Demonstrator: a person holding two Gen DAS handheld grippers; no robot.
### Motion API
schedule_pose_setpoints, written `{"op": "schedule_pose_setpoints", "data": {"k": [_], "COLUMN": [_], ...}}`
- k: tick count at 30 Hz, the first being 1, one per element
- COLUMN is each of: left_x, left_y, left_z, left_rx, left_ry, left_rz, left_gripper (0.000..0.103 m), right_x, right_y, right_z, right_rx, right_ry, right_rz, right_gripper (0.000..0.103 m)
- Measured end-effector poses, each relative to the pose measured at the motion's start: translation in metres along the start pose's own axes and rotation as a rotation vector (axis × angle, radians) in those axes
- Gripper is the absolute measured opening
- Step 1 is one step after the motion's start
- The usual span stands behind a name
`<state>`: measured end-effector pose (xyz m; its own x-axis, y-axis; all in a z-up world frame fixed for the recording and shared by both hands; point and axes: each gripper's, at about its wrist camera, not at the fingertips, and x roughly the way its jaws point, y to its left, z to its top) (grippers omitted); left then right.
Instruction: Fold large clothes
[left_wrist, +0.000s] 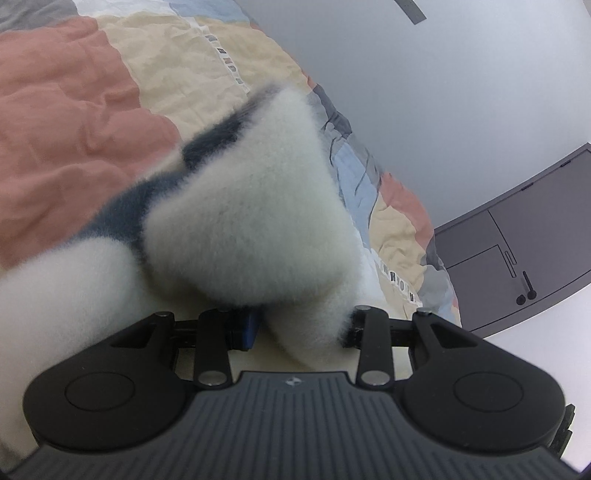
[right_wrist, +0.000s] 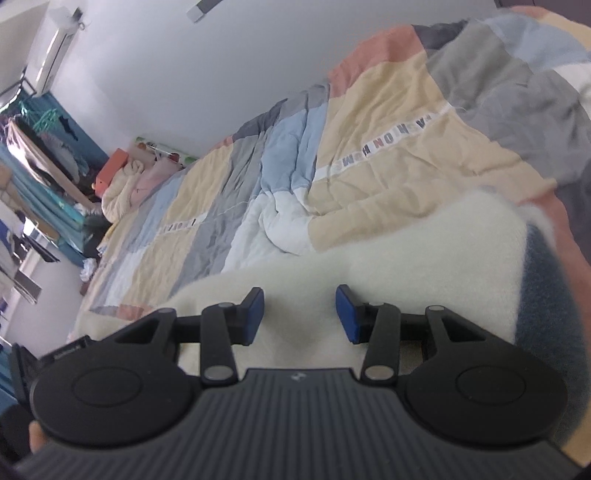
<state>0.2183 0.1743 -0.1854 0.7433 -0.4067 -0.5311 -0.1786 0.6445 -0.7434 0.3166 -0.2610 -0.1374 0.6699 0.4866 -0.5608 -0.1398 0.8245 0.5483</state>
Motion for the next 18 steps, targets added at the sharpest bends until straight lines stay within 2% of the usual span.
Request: {"op": "schedule_pose_setpoints", "data": {"k": [6, 11, 14, 18], "left_x": [0.007, -0.003, -0.017, -0.045], "left_y": [0.002, -0.001, -0.001, -0.006], "left_z": [0.004, 0.002, -0.002, -0.016], "left_rx": [0.022, 0.028, 0.010, 0.003], "left_ry": [-0.006, 0.006, -0.001, -0.034], "left_rz": [-0.004, -0.016, -0.031, -0.023], "left_gripper": [0.041, 0.047, 0.052, 0.065], "right_x": [0.012, 0.003, -0.006, -0.026], "right_y": [0.001, 0.001, 0.006, 0.016], "right_z": [0.002, -0.002, -0.006, -0.017], "right_rx": [-0.038, -0.034, -0.049, -0.072], "right_ry": [-0.009, -0.024, -0.033, -0.043], "right_rz": [-0.014, -0.008, -0.015, -0.028], "right_gripper": [0.045, 0.045, 0.045, 0.046]}}
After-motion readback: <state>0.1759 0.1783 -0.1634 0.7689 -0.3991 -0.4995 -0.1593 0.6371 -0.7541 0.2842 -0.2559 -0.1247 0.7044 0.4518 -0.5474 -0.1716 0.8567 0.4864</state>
